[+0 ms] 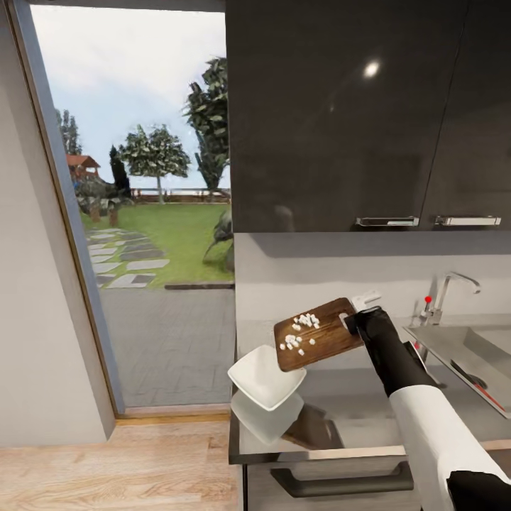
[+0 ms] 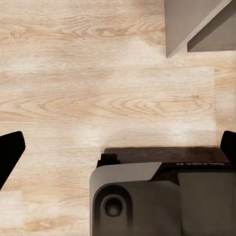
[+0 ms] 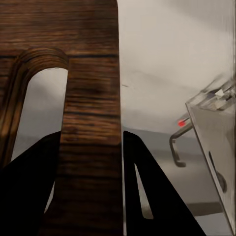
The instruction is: In the kitchen, take the Vidalia onion out of the sink, dice it on the chopping board with the paring knife, put the diced onion into the bowl on the countertop, then place both the paring knife and the chopping board into the sink.
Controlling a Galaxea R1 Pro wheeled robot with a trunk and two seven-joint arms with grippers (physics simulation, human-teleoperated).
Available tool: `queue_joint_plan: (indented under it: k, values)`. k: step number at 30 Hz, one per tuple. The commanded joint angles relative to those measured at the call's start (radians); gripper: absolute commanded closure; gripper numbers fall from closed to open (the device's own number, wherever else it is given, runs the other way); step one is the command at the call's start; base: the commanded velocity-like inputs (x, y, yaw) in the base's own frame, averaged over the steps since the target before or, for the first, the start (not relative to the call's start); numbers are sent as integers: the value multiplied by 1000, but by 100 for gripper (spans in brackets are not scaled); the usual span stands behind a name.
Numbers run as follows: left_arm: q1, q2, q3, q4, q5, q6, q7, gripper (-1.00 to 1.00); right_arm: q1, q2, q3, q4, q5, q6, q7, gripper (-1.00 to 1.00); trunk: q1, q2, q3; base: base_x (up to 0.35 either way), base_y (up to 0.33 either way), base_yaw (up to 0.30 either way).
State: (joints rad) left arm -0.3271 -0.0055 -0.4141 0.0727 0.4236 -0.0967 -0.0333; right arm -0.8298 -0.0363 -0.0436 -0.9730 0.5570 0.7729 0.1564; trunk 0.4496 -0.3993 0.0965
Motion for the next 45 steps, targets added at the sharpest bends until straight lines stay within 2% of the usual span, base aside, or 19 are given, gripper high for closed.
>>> queue_joint_plan:
  k: [1,3,4,5,7,10,11,14,15,17,32,35,36,37,39,40,41,43,45]
  values:
    - [-1,-1,-8,4,8,-6,-3,-100,0,2,0,-10,14,15,9,100,0,-1,-1,0,0,0]
    - [-1,-1,-8,4,8,-6,-3,-100,0,5,18,-22,16,35,9,100,0,-1,-1,0,0,0]
    - [-1,-1,-8,4,8,-6,-3,-100,-1,9,33,-25,17,45,9,100,0,-1,-1,0,0,0]
    - [-1,-1,-8,4,9,-6,-3,-100,-2,17,63,-29,18,69,9,100,0,-1,-1,0,0,0]
    - [-1,0,-8,4,9,-6,-3,-100,-4,23,87,-31,18,91,8,100,0,-1,-1,0,0,0]
    - [-1,1,-8,4,9,-6,-3,-100,-6,44,103,-32,27,101,7,100,0,-1,-1,0,0,0]
    - [-1,1,-8,4,9,-6,-3,-100,-7,55,105,-32,53,102,7,100,0,-1,-1,0,0,0]
    - [-1,0,-8,4,9,-6,-3,-100,-8,96,108,-32,174,103,8,100,0,-1,-1,0,0,0]
    - [-1,0,-8,4,9,-6,-3,-100,-8,106,108,-32,200,104,9,100,0,-1,-1,0,0,0]
    - [-1,1,-8,4,9,-6,-3,-100,-7,114,108,-32,218,104,10,100,0,-1,-1,0,0,0]
    - [-1,1,-8,4,9,-5,-3,-100,-8,112,107,-35,230,104,9,100,0,-1,-1,0,0,0]
    - [-1,1,-8,4,9,-5,-3,-100,-8,107,99,-85,227,102,16,100,0,-1,-1,0,0,0]
    - [-1,1,-8,4,9,-5,-3,-100,-8,104,82,-103,222,101,19,100,0,-1,-1,0,0,0]
    - [-1,1,-8,4,9,-5,-3,-100,-8,98,45,-113,215,99,30,100,0,-1,-1,0,0,0]
    - [-1,1,-8,4,8,-7,-3,-100,-8,90,-56,-122,204,94,86,100,0,-1,-1,0,0,0]
    - [-1,1,-8,5,9,-7,-2,-100,-8,83,-94,-124,201,89,123,100,0,-1,-1,0,0,0]
    - [-1,1,-8,5,9,-7,-2,-100,-8,69,-118,-125,200,84,158,100,0,-1,-1,0,0,0]
    - [-1,0,-8,5,9,-8,-2,-100,-8,41,-139,-126,192,79,218,100,0,-1,-1,0,0,0]
    - [-1,0,-8,5,9,-8,-2,-100,-8,19,-188,-126,152,75,286,100,0,-1,-1,0,0,0]
